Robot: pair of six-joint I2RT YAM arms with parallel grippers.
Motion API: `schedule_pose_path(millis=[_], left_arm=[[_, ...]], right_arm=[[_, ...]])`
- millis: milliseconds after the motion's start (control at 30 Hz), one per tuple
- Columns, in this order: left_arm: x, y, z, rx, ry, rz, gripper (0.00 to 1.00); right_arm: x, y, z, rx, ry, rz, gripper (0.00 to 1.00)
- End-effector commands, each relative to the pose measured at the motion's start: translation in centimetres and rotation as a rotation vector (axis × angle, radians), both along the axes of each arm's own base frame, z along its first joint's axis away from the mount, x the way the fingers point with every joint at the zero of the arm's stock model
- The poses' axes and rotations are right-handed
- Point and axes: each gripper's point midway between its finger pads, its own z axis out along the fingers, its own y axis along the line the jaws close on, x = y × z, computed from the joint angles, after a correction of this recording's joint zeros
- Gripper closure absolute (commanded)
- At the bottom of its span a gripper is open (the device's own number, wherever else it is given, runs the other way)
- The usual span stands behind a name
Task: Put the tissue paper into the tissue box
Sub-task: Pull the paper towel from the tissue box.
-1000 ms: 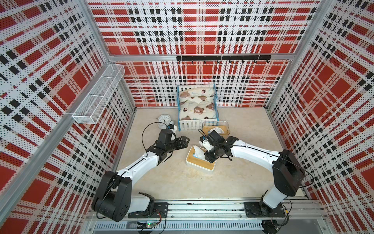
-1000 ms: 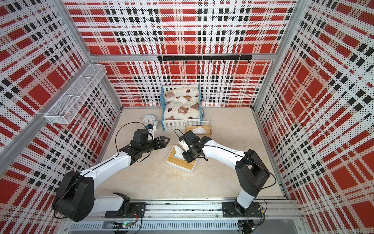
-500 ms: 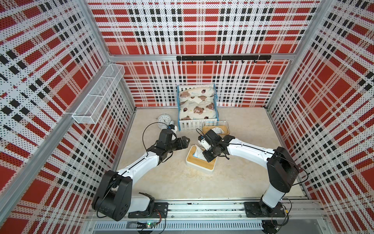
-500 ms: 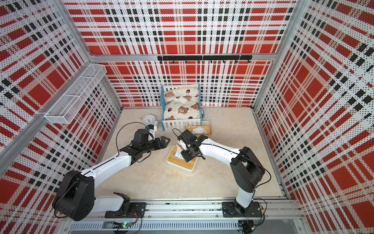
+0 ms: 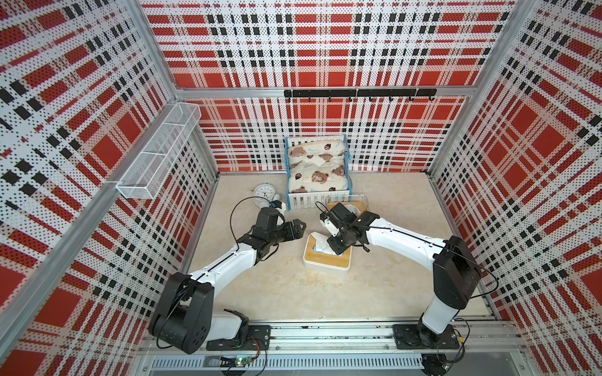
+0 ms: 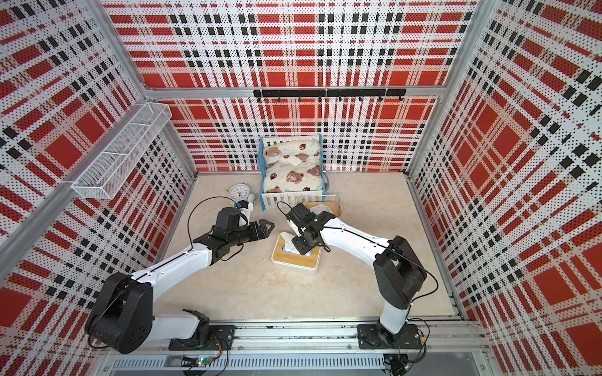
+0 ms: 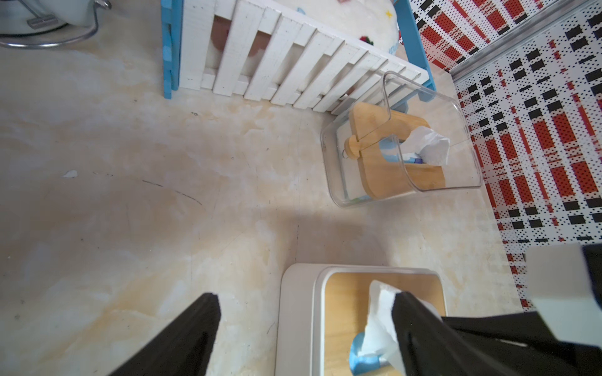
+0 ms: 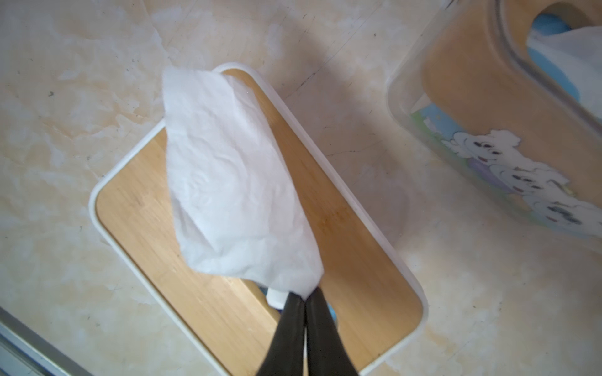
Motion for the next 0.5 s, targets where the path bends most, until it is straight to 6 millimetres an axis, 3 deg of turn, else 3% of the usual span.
schedule_pose_path(millis=[0, 267, 467], left_arm=[[0.5, -0.3, 1.1, 0.002, -0.036, -0.009, 0.11], [0.5, -0.3, 1.1, 0.001, -0.039, -0.009, 0.11], [0.4, -0.3, 1.0, 0.003, -0.042, -0.006, 0.11]], right_arm=[[1.2, -1.3, 1.8, -0.023, -0.057, -0.029, 0.85], [0.2, -1.7, 3.2, 0.04, -0.055, -0.034, 0.73], [-2.6, 0.4, 3.9, 0.202, -0.021, 0.066, 0.67]])
